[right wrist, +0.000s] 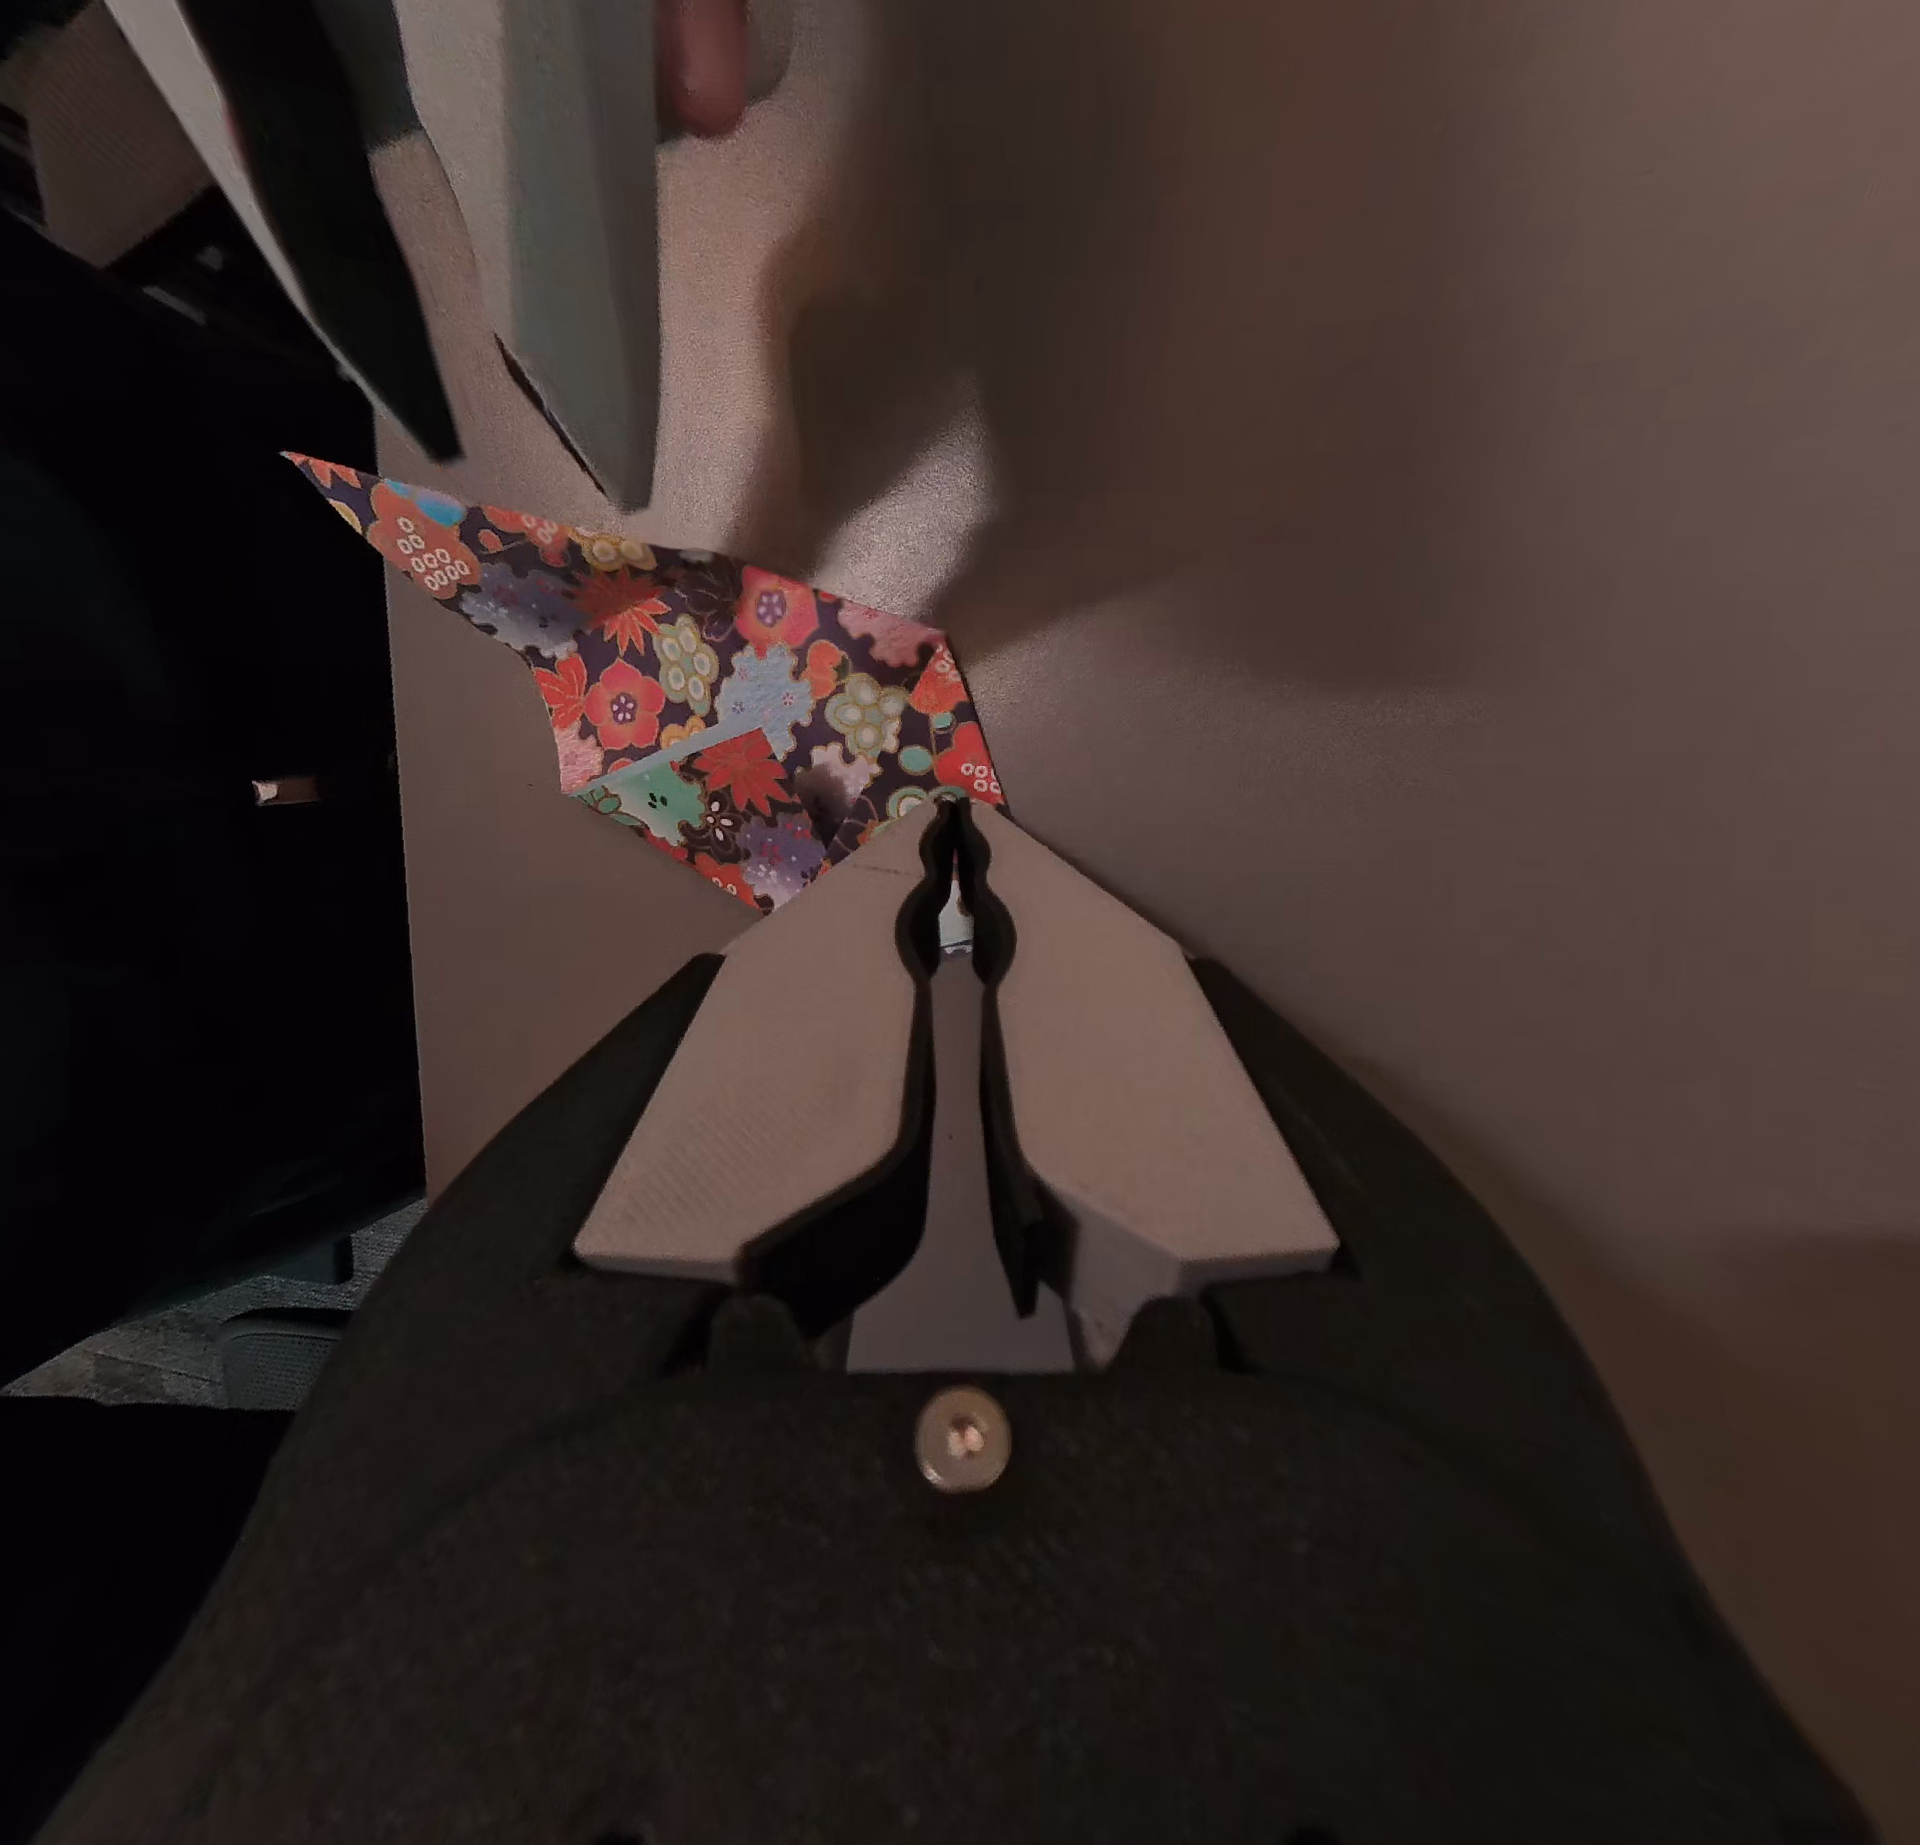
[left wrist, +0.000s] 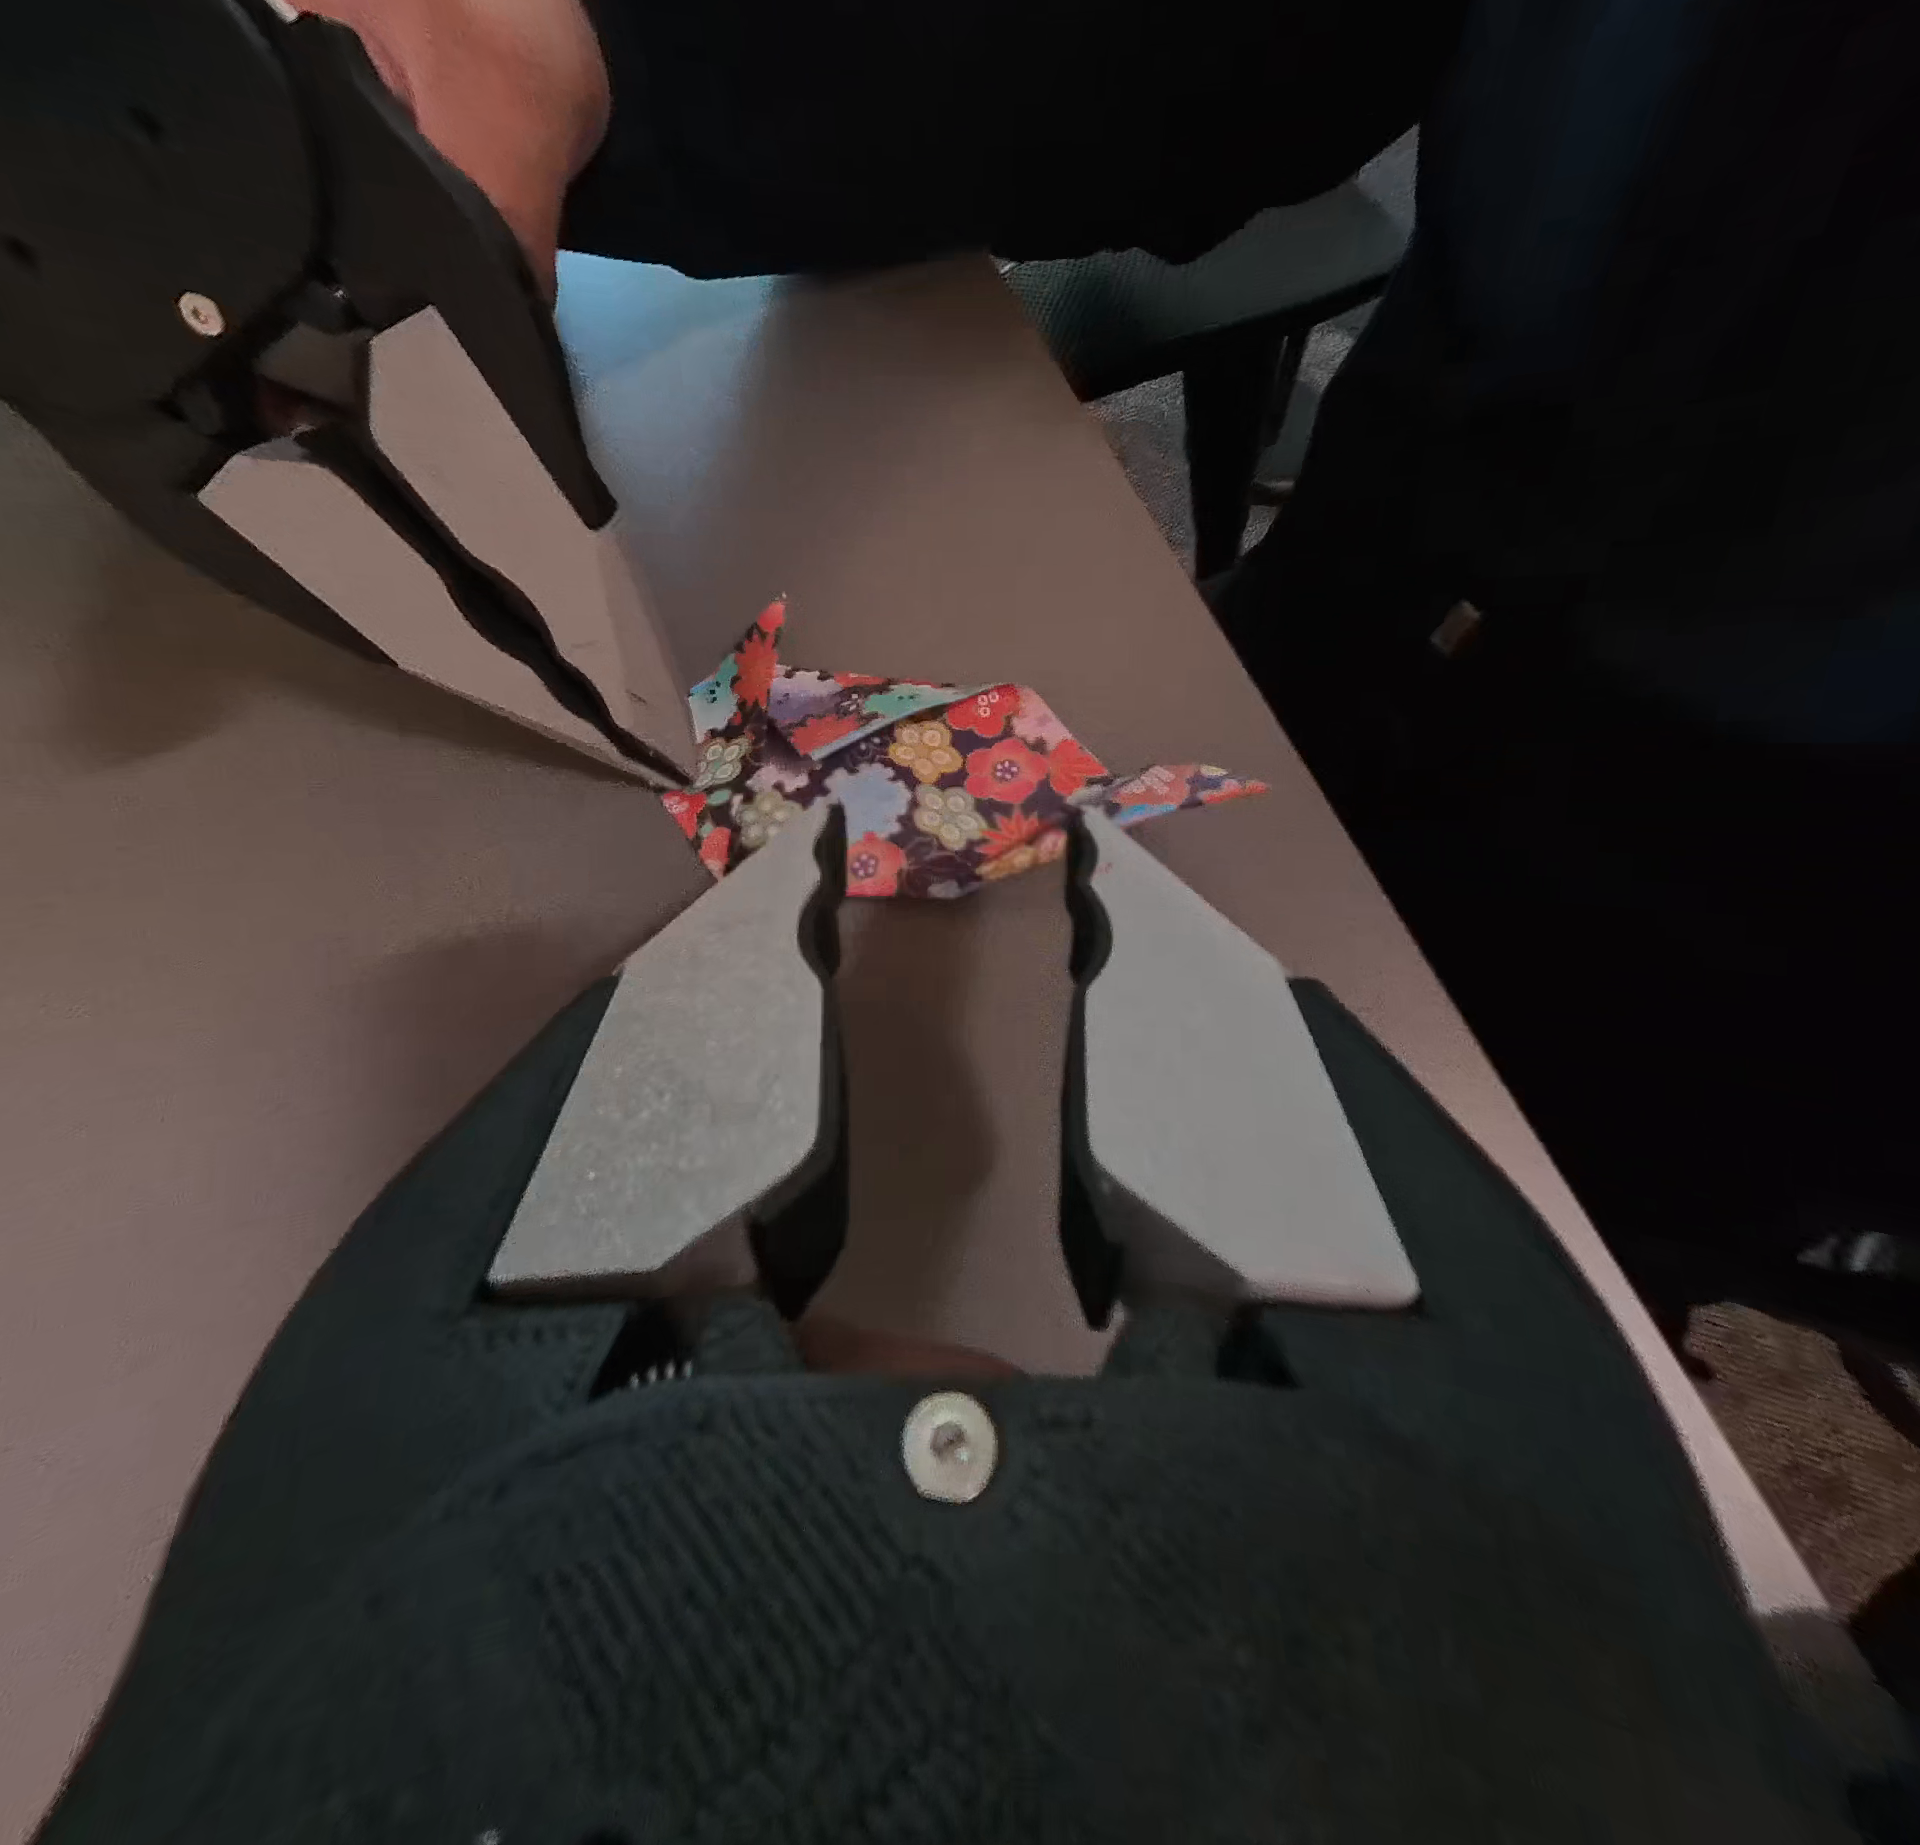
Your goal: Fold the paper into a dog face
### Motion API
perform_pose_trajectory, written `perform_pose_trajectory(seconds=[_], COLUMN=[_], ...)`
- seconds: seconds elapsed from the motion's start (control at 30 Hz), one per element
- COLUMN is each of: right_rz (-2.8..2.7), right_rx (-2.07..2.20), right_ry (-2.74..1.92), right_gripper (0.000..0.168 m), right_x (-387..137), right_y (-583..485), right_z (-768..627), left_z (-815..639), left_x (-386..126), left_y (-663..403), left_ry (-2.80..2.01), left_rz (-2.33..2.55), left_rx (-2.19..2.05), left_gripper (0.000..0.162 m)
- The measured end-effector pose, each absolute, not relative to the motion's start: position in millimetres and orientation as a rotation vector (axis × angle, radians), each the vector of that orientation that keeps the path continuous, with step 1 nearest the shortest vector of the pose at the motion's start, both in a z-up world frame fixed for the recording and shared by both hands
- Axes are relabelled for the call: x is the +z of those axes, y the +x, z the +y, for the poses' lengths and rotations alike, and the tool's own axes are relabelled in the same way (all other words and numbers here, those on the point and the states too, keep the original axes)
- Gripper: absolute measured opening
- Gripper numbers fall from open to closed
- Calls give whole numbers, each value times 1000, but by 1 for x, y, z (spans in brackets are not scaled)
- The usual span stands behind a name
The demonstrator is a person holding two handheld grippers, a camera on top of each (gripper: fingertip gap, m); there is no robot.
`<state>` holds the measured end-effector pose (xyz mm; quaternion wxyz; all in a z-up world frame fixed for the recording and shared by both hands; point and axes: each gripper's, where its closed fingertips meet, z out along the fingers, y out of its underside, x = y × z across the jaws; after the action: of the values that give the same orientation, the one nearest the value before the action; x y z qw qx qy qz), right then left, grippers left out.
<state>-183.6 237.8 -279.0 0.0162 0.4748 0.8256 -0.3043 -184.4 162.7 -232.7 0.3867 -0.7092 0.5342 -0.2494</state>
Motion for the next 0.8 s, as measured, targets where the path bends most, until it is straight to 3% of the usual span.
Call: perform_pose_trajectory(seconds=[0.03, 0.1, 0.2, 0.27, 0.33, 0.47, 0.8], right_rz=[2568, 2570, 2561, 2553, 2545, 2549, 2560], right_rx=[-945, -943, -947, -953, -958, -957, -949], right_ry=[1476, 1476, 1477, 1477, 1477, 1475, 1475], right_gripper=[0, 0, 0, 0, 0, 0, 0], right_x=[-279, -279, -279, -279, -279, -279, -279], right_y=[-184, -184, -184, -184, -184, -184, -183], right_z=[238, 238, 237, 237, 237, 237, 237], left_z=[161, 157, 153, 156, 159, 162, 183], left_x=[-235, -244, -260, -263, -260, -251, -272], left_y=[-185, -181, -173, -167, -161, -151, -145], left_ry=[-1798, -1793, -1806, -1786, -1761, -1796, -2086], left_rz=[1372, 1408, 1481, 1502, 1488, 1429, 1320], left_rx=[-596, -545, -504, -488, -533, -713, -697], left_gripper=[48, 64, 70, 56, 28, 5, 5])
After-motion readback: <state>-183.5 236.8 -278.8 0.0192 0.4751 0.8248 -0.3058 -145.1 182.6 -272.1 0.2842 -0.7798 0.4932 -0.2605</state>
